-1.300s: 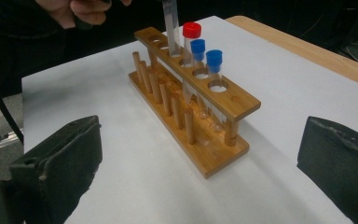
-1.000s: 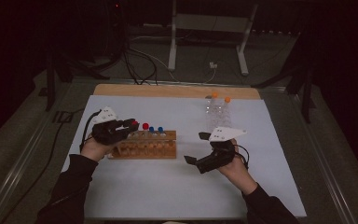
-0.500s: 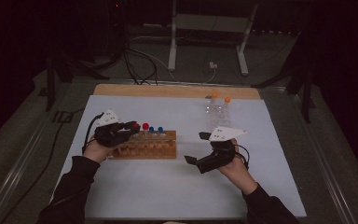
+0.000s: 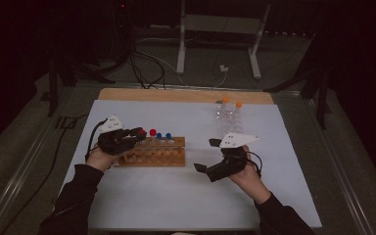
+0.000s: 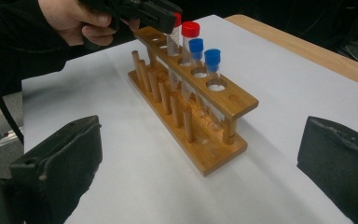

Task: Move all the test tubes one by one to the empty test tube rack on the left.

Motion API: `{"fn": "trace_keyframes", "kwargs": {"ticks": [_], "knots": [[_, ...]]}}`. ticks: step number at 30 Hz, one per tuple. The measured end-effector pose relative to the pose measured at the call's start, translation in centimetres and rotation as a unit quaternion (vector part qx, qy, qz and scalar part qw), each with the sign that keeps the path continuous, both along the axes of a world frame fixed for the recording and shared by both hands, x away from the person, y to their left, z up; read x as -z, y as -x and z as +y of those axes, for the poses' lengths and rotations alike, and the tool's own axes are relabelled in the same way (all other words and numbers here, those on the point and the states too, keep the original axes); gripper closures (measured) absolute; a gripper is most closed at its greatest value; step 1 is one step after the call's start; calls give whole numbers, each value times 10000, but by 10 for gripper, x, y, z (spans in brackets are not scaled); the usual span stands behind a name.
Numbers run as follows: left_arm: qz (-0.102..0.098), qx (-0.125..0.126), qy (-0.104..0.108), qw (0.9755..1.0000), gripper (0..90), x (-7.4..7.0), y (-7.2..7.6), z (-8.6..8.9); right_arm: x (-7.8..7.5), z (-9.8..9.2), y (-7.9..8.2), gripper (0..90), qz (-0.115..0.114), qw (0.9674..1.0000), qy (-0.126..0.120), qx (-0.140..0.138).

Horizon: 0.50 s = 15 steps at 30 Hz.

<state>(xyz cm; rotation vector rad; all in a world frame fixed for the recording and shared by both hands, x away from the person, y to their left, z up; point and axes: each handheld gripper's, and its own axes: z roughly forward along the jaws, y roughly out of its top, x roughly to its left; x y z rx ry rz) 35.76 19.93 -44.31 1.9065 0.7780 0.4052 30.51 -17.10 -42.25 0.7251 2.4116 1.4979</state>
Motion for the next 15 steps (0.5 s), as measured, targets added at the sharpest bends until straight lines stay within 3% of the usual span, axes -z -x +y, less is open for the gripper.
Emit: {"fn": "trace_keyframes", "kwargs": {"ticks": [2,5,9,15], "knots": [[-8,43,-75,10000,708,0,0,-1,0,0,1,0,-21,10000,26,2],[28,82,-16,10000,695,1,-1,0,-1,-1,0,0,-13,10000,-2,14],[8,102,-3,9999,492,-4,1,-1,-3,-3,0,0,-47,10000,-32,38],[-58,258,367,9990,165,-13,9,-1,-11,-16,-5,0,-220,9993,-131,278]]}}
